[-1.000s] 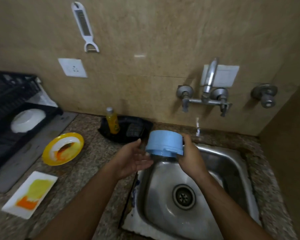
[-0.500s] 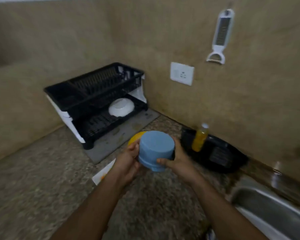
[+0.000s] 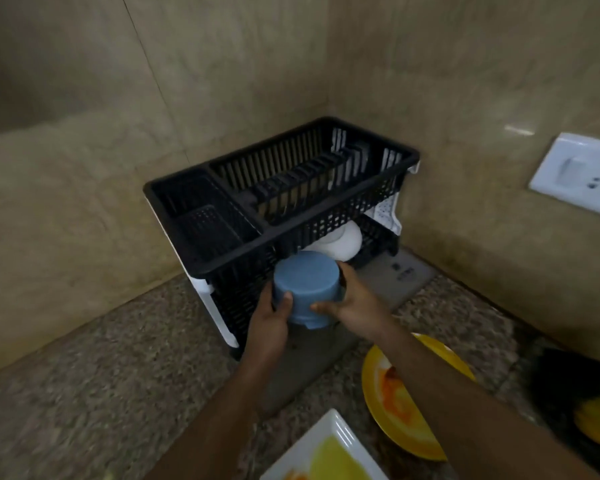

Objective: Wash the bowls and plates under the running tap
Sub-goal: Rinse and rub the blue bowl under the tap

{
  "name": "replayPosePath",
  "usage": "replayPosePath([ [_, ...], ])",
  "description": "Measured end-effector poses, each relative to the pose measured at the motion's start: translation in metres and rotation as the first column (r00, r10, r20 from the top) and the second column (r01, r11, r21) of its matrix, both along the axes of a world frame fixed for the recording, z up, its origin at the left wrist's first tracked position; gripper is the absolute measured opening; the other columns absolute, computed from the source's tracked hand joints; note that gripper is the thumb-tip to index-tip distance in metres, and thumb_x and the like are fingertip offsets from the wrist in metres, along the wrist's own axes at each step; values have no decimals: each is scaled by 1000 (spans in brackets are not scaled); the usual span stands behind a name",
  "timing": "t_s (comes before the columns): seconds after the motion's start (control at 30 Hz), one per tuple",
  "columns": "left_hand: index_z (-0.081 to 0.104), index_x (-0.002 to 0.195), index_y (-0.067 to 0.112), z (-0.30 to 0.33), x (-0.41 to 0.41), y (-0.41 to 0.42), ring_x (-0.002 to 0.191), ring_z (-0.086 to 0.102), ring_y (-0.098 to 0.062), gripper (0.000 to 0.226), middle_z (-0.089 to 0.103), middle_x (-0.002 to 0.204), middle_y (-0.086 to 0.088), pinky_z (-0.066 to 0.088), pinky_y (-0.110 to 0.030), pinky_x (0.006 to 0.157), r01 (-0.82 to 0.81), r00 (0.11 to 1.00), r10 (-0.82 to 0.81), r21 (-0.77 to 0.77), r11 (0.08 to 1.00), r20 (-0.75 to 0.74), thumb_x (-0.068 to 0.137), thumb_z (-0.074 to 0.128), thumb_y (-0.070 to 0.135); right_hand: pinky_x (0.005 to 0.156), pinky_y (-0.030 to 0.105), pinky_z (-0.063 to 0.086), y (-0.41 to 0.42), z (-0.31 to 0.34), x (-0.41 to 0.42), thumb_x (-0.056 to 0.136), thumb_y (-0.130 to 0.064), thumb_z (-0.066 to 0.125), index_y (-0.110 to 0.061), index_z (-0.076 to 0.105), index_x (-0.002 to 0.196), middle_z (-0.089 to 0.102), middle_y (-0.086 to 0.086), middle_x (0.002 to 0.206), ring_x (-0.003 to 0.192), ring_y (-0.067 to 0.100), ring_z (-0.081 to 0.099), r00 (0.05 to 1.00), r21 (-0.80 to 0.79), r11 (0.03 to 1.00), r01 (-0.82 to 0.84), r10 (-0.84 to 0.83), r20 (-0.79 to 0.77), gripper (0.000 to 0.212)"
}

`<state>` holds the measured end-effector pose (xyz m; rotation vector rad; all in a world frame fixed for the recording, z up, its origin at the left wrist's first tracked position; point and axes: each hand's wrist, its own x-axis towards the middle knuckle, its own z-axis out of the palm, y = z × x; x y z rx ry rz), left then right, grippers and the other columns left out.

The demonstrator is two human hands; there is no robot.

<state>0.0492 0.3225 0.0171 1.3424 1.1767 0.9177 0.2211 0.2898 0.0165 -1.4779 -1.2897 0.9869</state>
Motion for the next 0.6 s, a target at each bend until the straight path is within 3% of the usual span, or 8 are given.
replayPosePath([
  [0.1, 35, 149, 18, -19, -4, 27, 124, 44, -6, 49, 46, 140, 8, 36, -21, 101, -23, 997, 25, 33, 999, -72, 102, 44, 31, 86, 1, 42, 40, -19, 0, 82, -17, 78, -34, 33, 133, 43, -27, 124, 103, -25, 45, 993, -20, 996, -88, 89, 81, 70],
  [0.13, 36, 149, 19, -26, -5, 34, 126, 44, -7, 50, 44, 143, 8, 35, -24, 106, -40, 995, 44, 44, 998, -94, 102, 43, 34, 90, 6, 44, 52, -22, -1, 80, -21, 80, -34, 36, 132, 46, -25, 125, 107, -22, 47, 987, -25, 994, -108, 111, 120, 69],
  [0.23, 36, 149, 20, -47, -10, 53, 134, 42, -17, 54, 40, 150, 0, 34, -39, 115, -96, 975, 107, 63, 993, -197, 101, 41, 44, 103, 39, 47, 80, -34, -7, 69, -46, 86, -27, 43, 139, 53, -7, 135, 123, 11, 51, 968, -18, 991, -130, 131, 214, 84],
  [0.33, 45, 139, 16, -52, -9, 69, 119, 50, -18, 39, 51, 133, 1, 40, -34, 101, -207, 955, 202, 0, 978, -218, 103, 40, 32, 103, 30, 44, 108, -37, -15, 76, -29, 84, -16, 43, 141, 53, 0, 138, 121, 11, 51, 952, -52, 979, -195, 202, 230, 78],
  [0.4, 58, 107, 18, -49, -7, 83, 89, 55, -13, 19, 57, 101, 3, 42, -30, 81, -261, 949, 238, -90, 961, -207, 103, 40, 25, 92, 24, 44, 127, -37, -21, 80, -29, 80, -16, 52, 134, 59, 3, 133, 110, 10, 55, 916, -91, 967, -240, 256, 310, 63],
  [0.47, 49, 75, 25, -50, -5, 96, 67, 44, -5, 27, 48, 77, 7, 41, -30, 75, -305, 928, 259, -151, 940, -267, 102, 42, 23, 84, 23, 43, 142, -40, -24, 80, -32, 78, -15, 58, 130, 63, 5, 129, 102, 13, 58, 876, -166, 954, -250, 296, 380, 56],
  [0.53, 48, 74, 24, -56, -6, 103, 65, 43, -6, 27, 51, 80, 2, 40, -31, 79, -328, 916, 263, -191, 925, -301, 101, 43, 21, 87, 23, 42, 148, -45, -27, 80, -30, 79, -15, 56, 134, 60, 5, 133, 109, 16, 58, 863, -217, 940, -264, 331, 383, 60],
  [0.6, 49, 80, 23, -60, -5, 104, 78, 51, -15, 25, 55, 93, -4, 40, -31, 80, -358, 913, 304, -177, 917, -273, 101, 39, 14, 94, 22, 39, 148, -49, -30, 80, -29, 78, -15, 50, 139, 56, 4, 138, 119, 20, 55, 848, -212, 936, -282, 347, 400, 67],
])
